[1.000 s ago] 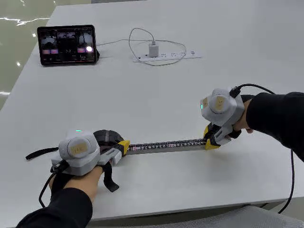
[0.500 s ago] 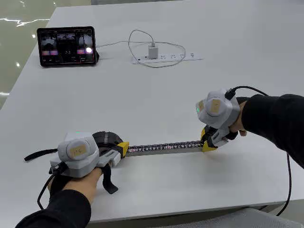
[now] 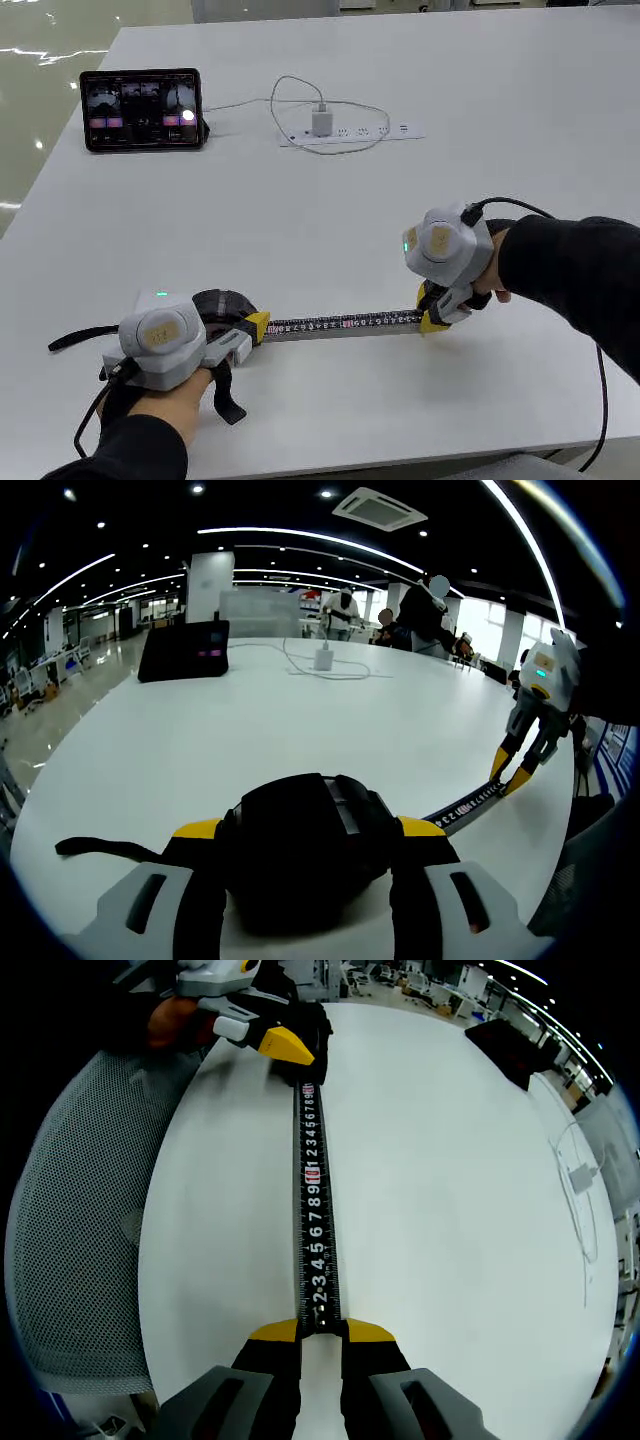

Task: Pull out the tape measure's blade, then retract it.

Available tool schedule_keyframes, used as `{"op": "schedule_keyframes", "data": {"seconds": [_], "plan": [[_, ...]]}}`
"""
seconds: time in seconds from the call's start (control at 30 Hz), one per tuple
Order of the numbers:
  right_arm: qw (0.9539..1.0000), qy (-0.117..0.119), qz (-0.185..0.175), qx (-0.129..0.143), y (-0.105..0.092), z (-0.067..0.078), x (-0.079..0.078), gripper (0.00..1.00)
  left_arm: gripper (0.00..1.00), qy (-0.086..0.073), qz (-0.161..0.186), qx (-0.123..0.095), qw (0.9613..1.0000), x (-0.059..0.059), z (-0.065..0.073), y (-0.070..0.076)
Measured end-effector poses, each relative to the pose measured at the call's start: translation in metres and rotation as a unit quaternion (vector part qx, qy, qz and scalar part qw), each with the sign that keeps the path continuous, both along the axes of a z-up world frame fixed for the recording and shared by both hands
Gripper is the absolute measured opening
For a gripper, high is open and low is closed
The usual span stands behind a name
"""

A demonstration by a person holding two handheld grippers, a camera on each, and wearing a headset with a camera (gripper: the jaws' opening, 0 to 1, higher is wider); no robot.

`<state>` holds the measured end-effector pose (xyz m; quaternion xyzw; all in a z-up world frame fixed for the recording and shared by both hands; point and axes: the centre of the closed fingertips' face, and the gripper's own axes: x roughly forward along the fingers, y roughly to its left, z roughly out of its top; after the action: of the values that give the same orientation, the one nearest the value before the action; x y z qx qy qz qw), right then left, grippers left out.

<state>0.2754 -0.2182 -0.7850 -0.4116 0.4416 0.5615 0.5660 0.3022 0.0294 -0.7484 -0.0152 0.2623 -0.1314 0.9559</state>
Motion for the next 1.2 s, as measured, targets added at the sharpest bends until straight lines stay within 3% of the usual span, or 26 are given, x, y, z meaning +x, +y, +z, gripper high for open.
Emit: {"op": "schedule_keyframes", "data": {"seconds": [0.3,0.7,1.2], "plan": [[0.9999,0.007,-0.011,0.0,0.003,0.001,0.001,0.11,0.62,0.0,-0.001,-0.001,1.0,0.0,0.0,0.0],[0.9999,-0.003,0.014,-0.007,0.007,0.001,-0.001,0.11,0.62,0.0,0.0,-0.002,1.0,0.0,0.001,0.0],[0.9999,0.003,-0.01,-0.007,0.014,0.001,0.0,0.11,0.62,0.0,-0.002,-0.002,1.0,0.0,0.001,-0.001]]}}
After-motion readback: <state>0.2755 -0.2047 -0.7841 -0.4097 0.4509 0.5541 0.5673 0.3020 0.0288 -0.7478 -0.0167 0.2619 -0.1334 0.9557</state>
